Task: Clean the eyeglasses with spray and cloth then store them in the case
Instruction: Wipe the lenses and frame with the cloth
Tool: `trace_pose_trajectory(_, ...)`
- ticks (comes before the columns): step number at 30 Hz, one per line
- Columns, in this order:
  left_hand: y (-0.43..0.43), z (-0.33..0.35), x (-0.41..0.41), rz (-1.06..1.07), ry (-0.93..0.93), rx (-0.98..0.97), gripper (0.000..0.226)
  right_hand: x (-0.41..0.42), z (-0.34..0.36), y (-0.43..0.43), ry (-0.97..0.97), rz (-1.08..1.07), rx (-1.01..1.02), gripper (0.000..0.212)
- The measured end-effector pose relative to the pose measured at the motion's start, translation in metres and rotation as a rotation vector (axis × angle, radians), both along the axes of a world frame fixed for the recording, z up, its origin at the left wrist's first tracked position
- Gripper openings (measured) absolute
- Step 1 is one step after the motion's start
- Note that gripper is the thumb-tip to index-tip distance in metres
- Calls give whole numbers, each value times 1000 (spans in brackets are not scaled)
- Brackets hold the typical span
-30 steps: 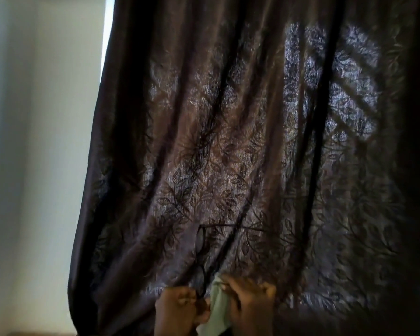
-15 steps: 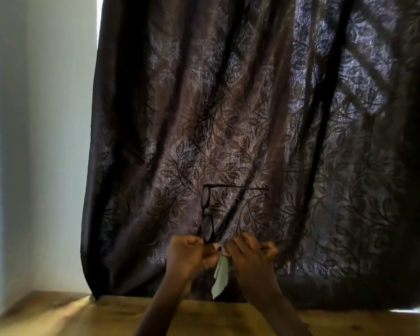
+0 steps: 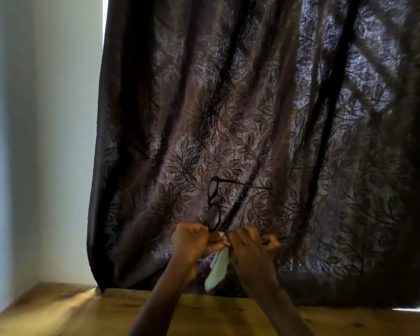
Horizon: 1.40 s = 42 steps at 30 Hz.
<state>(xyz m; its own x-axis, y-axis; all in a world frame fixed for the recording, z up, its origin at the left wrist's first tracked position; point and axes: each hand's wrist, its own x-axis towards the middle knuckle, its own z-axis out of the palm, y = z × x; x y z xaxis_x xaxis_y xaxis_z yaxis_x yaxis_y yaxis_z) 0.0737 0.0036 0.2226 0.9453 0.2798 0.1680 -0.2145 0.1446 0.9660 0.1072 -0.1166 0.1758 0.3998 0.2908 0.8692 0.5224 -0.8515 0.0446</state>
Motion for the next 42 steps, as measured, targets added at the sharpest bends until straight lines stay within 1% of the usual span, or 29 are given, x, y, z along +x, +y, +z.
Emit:
trace_pose_trajectory(2, 9, -2, -1, -14, 23, -6, 7, 1, 2, -11, -100, -41, -73, 22)
trace_pose_trajectory(4, 20, -3, 0, -28, 40, -42, 11, 4, 6, -28, -111, -80, -98, 24)
trace_pose_trajectory(6, 29, -2, 1, -34, 56, -65, 11, 9, 8, -49, -120, -159, -107, 32)
trace_pose_trajectory(8, 32, -1, 2, -38, 65, -72, 9, 10, 12, -65, -69, -172, -113, 32)
trace_pose_trajectory(11, 21, 2, 2, -53, 65, -100, 9, 8, 20, -59, 157, -125, -76, 34)
trace_pose_trajectory(12, 13, 3, 2, -61, 66, -104, 8, 3, 20, -48, 200, -93, -81, 37)
trace_pose_trajectory(14, 0, 5, 1, -73, 62, -102, 6, -2, 16, -26, 151, -21, -114, 41)
trace_pose_trajectory(15, -3, 6, 1, -73, 61, -98, 5, -4, 14, -16, 102, 6, -111, 38)
trace_pose_trajectory(17, -2, 8, 1, -64, 71, -76, 5, -6, 13, -6, 74, 57, -99, 31)
trace_pose_trajectory(19, 6, 8, 1, -65, 81, -59, 13, -5, 14, -12, -18, 11, -148, 32)
trace_pose_trajectory(21, 17, 6, 0, -69, 91, -78, 12, -4, 15, -23, -103, -53, -163, 27)
trace_pose_trajectory(23, 25, 5, 1, -80, 102, -101, 7, -3, 16, -35, -131, -110, -157, 21)
trace_pose_trajectory(25, 28, 4, 3, -86, 102, -115, 4, 1, 16, -48, -135, -140, -142, 35)
trace_pose_trajectory(27, 24, 5, 4, -88, 90, -127, 2, 1, 17, -54, -140, -140, -116, 33)
trace_pose_trajectory(29, 12, 6, 3, -89, 84, -131, 2, -2, 18, -47, -172, -131, -136, 31)
trace_pose_trajectory(31, -2, 6, 3, -95, 78, -116, 1, -3, 16, -31, -166, -68, -143, 28)
trace_pose_trajectory(33, -10, 4, 4, -91, 75, -114, 1, -3, 13, -17, -117, -16, -116, 43)
trace_pose_trajectory(34, -10, 4, 5, -88, 81, -113, 2, -3, 13, -14, -133, -26, -114, 46)
trace_pose_trajectory(38, 6, 4, 3, -86, 114, -111, 9, 5, 8, -32, -172, -75, -209, 48)
trace_pose_trajectory(42, 29, 5, 1, -90, 121, -131, 9, 15, 13, -71, -228, -176, -175, 31)
